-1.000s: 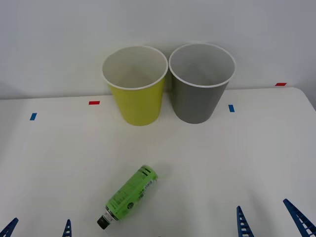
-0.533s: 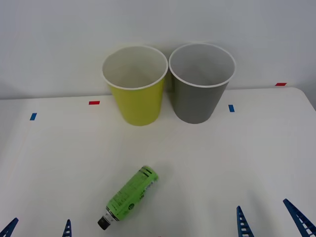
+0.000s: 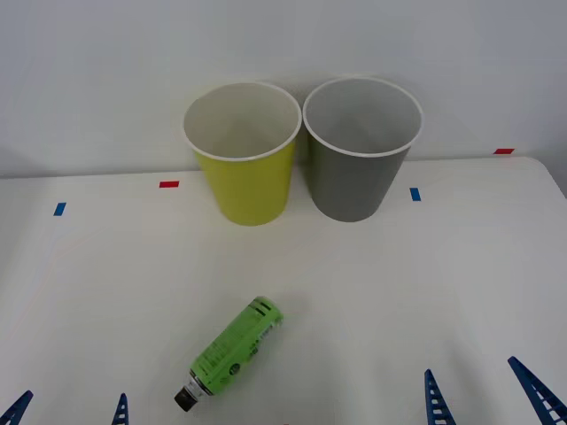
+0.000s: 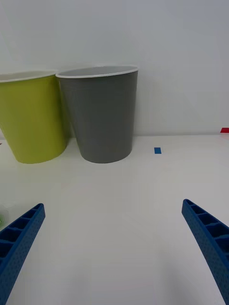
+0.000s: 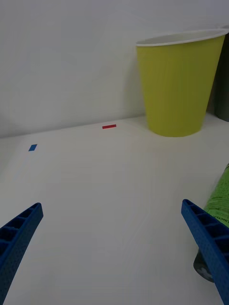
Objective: Put cans in the gray bin and PET bottles in the light green bin.
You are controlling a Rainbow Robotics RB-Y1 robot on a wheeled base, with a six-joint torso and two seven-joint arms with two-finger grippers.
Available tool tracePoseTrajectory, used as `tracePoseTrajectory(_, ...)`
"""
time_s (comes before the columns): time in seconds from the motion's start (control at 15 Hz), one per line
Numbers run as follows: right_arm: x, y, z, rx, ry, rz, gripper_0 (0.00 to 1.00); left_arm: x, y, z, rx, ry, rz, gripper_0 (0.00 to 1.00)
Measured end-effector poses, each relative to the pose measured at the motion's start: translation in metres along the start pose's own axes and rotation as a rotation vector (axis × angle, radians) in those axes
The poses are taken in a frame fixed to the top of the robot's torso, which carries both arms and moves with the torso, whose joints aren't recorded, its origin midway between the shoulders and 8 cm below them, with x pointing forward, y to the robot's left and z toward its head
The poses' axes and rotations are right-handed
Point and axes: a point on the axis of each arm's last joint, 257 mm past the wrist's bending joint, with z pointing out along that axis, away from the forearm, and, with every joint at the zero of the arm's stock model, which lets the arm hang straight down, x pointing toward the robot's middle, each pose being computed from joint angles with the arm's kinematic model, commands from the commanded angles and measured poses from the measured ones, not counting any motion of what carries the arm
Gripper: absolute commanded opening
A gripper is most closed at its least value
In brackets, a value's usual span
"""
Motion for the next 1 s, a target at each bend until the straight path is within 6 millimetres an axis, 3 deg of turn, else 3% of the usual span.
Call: tracePoseTrajectory(1.0,0.0000,0.0000,0.0000,0.000,0.000,0.000,1.00,0.0000,0.0000,0.0000,0.000,0.000,0.000,1.00)
